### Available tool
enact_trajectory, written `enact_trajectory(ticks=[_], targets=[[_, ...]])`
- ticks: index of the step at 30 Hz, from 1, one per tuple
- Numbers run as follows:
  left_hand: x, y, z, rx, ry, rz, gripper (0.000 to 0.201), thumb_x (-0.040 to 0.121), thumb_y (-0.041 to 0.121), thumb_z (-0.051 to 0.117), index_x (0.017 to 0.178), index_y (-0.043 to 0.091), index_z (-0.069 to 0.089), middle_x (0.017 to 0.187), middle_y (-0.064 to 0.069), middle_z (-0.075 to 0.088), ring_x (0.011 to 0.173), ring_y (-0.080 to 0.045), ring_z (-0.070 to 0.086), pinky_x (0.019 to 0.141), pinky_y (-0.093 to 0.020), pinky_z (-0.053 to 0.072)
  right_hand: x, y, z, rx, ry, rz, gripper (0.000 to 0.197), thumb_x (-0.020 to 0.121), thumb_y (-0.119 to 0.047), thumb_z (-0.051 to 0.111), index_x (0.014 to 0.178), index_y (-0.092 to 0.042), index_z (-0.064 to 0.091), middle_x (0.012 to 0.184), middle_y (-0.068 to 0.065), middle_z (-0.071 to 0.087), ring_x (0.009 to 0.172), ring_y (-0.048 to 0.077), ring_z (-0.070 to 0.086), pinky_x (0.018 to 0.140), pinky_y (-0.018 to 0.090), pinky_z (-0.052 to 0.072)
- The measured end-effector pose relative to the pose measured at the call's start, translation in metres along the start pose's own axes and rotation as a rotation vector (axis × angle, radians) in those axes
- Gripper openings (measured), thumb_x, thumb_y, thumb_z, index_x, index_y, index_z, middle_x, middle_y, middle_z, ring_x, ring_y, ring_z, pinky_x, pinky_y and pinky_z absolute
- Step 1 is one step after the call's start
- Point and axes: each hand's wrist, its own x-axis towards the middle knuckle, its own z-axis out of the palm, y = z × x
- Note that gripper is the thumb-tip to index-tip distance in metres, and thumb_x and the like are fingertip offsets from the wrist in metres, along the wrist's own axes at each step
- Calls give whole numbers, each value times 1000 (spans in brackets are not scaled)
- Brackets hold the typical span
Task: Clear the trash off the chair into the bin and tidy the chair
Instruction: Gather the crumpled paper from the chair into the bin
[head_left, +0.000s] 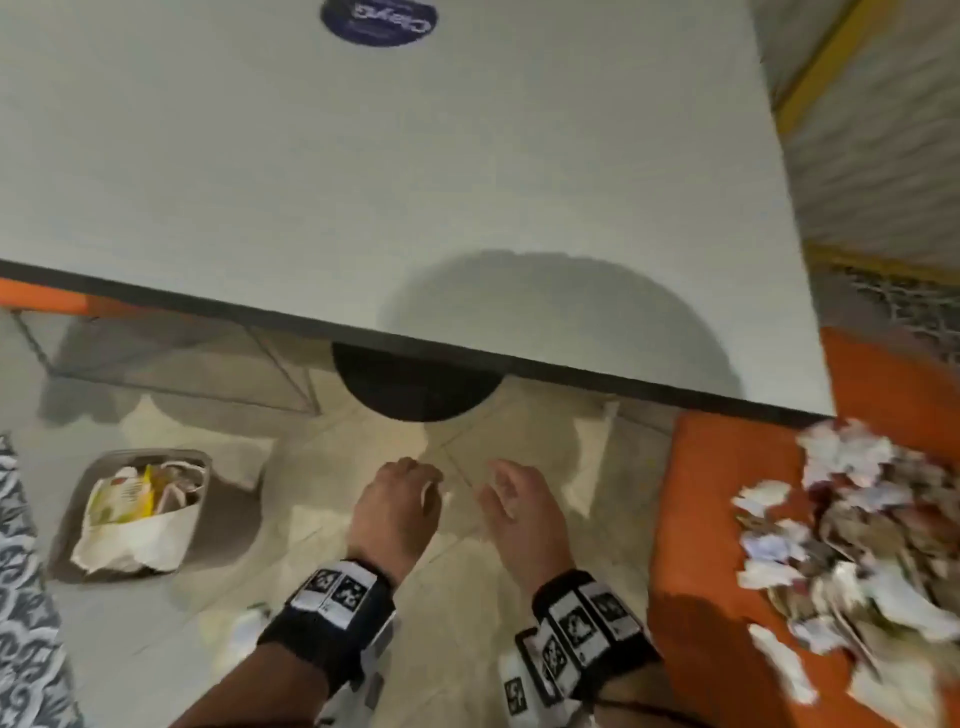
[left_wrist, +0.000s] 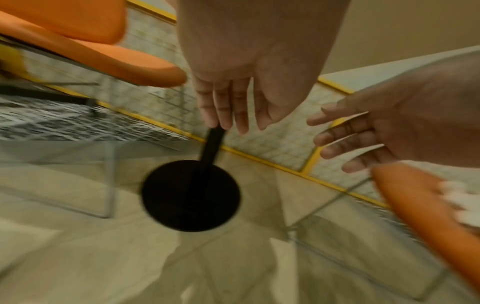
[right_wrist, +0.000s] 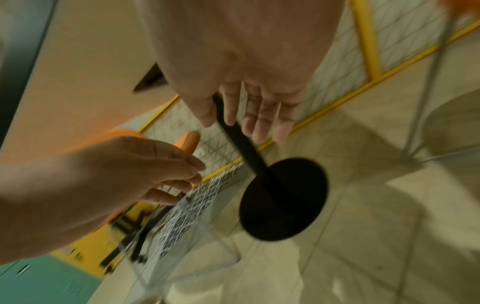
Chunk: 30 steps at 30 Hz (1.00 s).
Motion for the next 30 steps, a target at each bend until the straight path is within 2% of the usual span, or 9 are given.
enact_trajectory(ticks=[4, 7, 10, 14, 17, 20, 25, 27, 30], targets=[[-7, 165, 80, -189, -106, 115, 21, 82, 20, 53, 93, 16, 71, 94, -3, 71, 86, -25, 64, 73, -27, 48, -39, 80, -150, -17, 325, 3, 21, 91, -22, 55, 109, -25, 63, 104, -4, 62, 93, 10, 59, 84, 25, 49], [-15, 261, 127, -270, -285, 200, 38, 83, 44, 37, 96, 24, 67, 96, 1, 69, 88, -20, 63, 72, -25, 46, -71, 136, -233, 1, 501, 76, 19, 93, -14, 53, 102, -29, 62, 102, -7, 58, 94, 10, 55, 84, 23, 44], [-20, 324, 164, -170, -398, 301, 24, 90, 29, 50, 108, 23, 66, 108, 0, 68, 98, -21, 63, 80, -28, 49, -101, 189, -286, 6, 638, 200, 20, 91, -8, 53, 104, -17, 65, 110, 1, 62, 97, 17, 57, 82, 30, 46], [-30, 364, 201, 105, -644, 713, 24, 87, 27, 59, 107, 15, 66, 115, -8, 59, 112, -27, 50, 92, -37, 44, -131, 234, -333, 22, 872, 407, 22, 81, 3, 55, 95, -8, 67, 103, 13, 65, 103, 28, 60, 85, 30, 45], [-31, 371, 220, 409, -786, 850, 51, 85, 27, 63, 133, 25, 48, 150, -7, 23, 140, -30, 16, 114, -45, 20, -141, 252, -363, 97, 781, 541, 16, 85, 4, 46, 81, 1, 61, 88, 23, 65, 99, 11, 64, 71, 12, 42], [-28, 374, 234, 539, -754, 941, 57, 87, 20, 60, 139, 27, 38, 154, -8, 14, 143, -32, 6, 116, -49, 8, -130, 296, -384, -125, 763, 682, 32, 82, -1, 53, 112, -10, 61, 122, 16, 52, 117, 30, 49, 89, 31, 43], [-11, 380, 245, 422, -567, 1145, 40, 64, 33, 81, 102, 26, 68, 105, -7, 65, 99, -30, 63, 90, -51, 49, -116, 325, -393, -22, 369, 757, 57, 87, -37, 60, 136, -12, 44, 146, 10, 38, 135, 27, 34, 108, 35, 31], [-4, 381, 242, 244, -532, 1161, 31, 75, 40, 69, 102, 26, 68, 96, 0, 67, 87, -21, 66, 84, -44, 53, -116, 326, -387, -71, 275, 776, 85, 75, -57, 67, 143, -20, 34, 152, 6, 28, 140, 26, 25, 112, 40, 27], [4, 378, 235, 10, -668, 1042, 43, 89, 51, 42, 119, 26, 60, 106, 2, 65, 91, -15, 64, 81, -32, 55, -118, 328, -373, -136, 275, 799, 79, 78, -47, 69, 144, -22, 33, 152, 7, 26, 139, 25, 26, 111, 37, 27]])
